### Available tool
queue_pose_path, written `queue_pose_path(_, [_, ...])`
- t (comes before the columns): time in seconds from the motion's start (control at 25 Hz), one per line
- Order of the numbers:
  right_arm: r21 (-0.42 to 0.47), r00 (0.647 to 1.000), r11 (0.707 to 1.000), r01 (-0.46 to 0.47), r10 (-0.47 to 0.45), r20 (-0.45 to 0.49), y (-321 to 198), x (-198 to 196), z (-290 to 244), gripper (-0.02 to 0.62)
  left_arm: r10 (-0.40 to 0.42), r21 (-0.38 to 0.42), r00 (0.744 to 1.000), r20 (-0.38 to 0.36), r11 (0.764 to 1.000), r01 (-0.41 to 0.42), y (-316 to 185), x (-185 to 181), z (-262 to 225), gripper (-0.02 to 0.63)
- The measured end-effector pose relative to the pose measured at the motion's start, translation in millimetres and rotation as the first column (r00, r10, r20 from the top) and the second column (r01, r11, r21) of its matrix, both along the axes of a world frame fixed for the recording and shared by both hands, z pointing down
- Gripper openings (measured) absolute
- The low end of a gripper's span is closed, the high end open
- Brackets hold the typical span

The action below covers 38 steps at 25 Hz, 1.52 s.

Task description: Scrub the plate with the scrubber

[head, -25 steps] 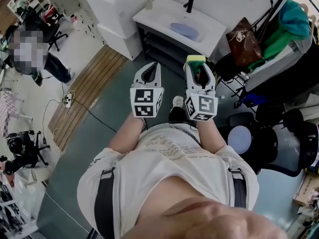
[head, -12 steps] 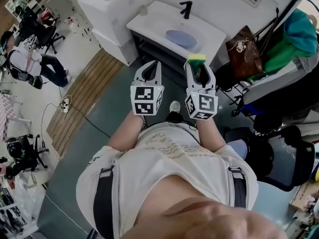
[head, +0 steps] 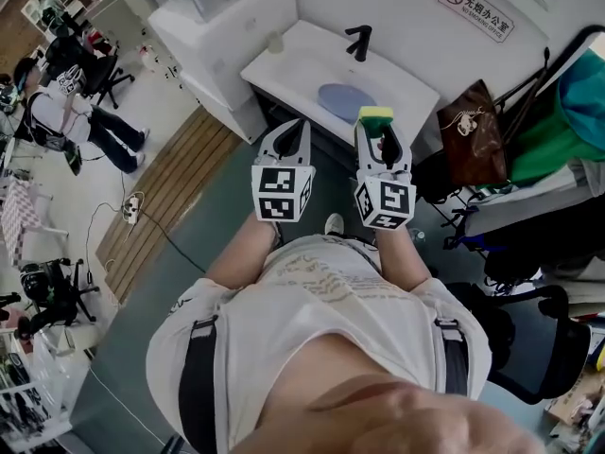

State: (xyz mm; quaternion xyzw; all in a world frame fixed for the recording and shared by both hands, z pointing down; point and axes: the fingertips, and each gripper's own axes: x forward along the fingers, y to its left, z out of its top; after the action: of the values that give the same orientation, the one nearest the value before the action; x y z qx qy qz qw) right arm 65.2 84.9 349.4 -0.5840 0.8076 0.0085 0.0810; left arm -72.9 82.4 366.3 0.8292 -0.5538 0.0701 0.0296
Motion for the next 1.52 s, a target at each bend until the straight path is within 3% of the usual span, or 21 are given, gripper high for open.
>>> queue_pose_path(0.48, [-0.055, 1.0, 0.998, 0.006, -0.007, -0.017, -106, 27, 13, 0.201, 0.021, -0.05, 1.0, -0.01, 0.999, -0.021, -109, 34, 12, 0.02])
queue_pose_path(0.8, [-0.088, 0.998, 0.995, 0.036, -0.04, -0.041, -163, 34, 24, 0.201, -0.017, -0.069, 1.0, -0.024, 0.997, 0.015, -160, 40, 21, 0.02])
queue_pose_path(1.04, [-0.111, 0.997, 0.992, 0.052, -0.057, -0.043, -175, 32, 35, 0.201, -0.028, -0.121, 1.0, -0.008, 0.992, 0.027, -175, 39, 41, 0.02])
queue_pose_path(1.24, [-0.143, 0.998, 0.989, 0.033, -0.04, -0.05, -179, 39, 47, 0.201, -0.012, -0.117, 1.0, -0.021, 0.993, 0.01, -185, 45, 45, 0.02])
queue_pose_path(1.52, [-0.162, 0.998, 0.986, -0.036, 0.027, -0.057, -189, 54, 55, 0.201, 0.07, -0.147, 0.997, -0.018, 0.987, -0.071, -206, 65, 57, 0.02])
